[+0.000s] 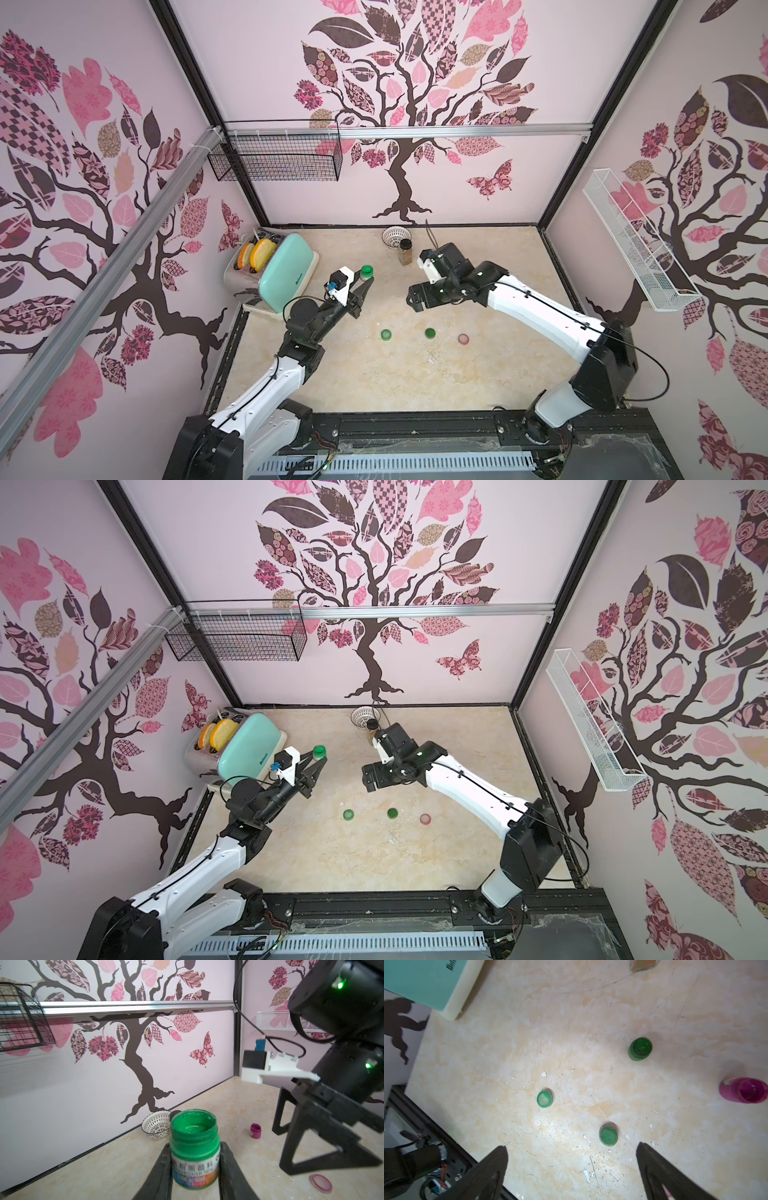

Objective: Close the paint jar lid
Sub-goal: Pick up the lid from the center of the board.

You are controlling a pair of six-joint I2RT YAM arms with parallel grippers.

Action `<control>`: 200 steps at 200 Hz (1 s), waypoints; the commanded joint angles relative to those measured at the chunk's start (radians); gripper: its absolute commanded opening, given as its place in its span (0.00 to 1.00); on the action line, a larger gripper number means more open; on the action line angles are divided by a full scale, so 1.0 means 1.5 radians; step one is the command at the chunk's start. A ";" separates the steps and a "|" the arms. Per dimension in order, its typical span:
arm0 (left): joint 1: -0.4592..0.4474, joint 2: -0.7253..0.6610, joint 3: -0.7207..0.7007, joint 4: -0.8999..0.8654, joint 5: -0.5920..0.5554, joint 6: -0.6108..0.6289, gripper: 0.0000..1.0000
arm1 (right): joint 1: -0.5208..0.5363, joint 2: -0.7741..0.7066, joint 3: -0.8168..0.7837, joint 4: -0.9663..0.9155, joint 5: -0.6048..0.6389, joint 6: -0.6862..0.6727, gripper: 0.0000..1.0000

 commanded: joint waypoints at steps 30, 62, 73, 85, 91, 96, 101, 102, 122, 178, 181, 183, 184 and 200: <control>0.024 -0.052 0.021 -0.060 -0.004 0.010 0.26 | 0.056 0.104 0.063 -0.013 0.057 -0.007 0.96; 0.024 -0.065 0.017 -0.073 -0.008 0.010 0.26 | 0.097 0.159 0.086 -0.017 0.092 -0.008 0.90; 0.024 -0.068 0.017 -0.076 -0.009 0.011 0.27 | 0.106 0.178 0.092 -0.017 0.097 0.000 0.88; 0.024 -0.070 0.017 -0.078 -0.010 0.010 0.26 | 0.112 0.198 0.099 -0.017 0.090 0.009 0.86; 0.024 -0.071 0.017 -0.079 -0.010 0.009 0.26 | 0.114 0.207 0.102 -0.016 0.089 0.015 0.85; 0.024 -0.072 0.016 -0.079 -0.010 0.007 0.26 | 0.117 0.214 0.104 -0.016 0.088 0.018 0.84; 0.024 -0.073 0.015 -0.078 -0.011 0.005 0.26 | 0.119 0.221 0.106 -0.015 0.087 0.020 0.83; 0.024 -0.073 0.015 -0.078 -0.010 0.005 0.26 | 0.119 0.223 0.107 -0.014 0.087 0.020 0.83; 0.024 -0.082 0.010 -0.078 -0.010 0.000 0.26 | 0.130 0.249 0.119 -0.013 0.088 0.027 0.80; 0.024 -0.101 0.008 -0.097 -0.014 0.008 0.27 | 0.144 0.313 0.143 -0.008 0.090 0.050 0.73; 0.024 -0.102 0.009 -0.097 -0.014 0.009 0.27 | 0.145 0.315 0.144 -0.007 0.090 0.051 0.73; 0.025 -0.102 0.009 -0.098 -0.014 0.009 0.27 | 0.145 0.317 0.145 -0.008 0.091 0.051 0.72; 0.024 -0.101 0.008 -0.098 -0.014 0.009 0.27 | 0.145 0.318 0.146 -0.007 0.091 0.052 0.72; 0.024 -0.106 0.009 -0.100 -0.015 0.011 0.26 | 0.147 0.328 0.152 -0.007 0.095 0.054 0.71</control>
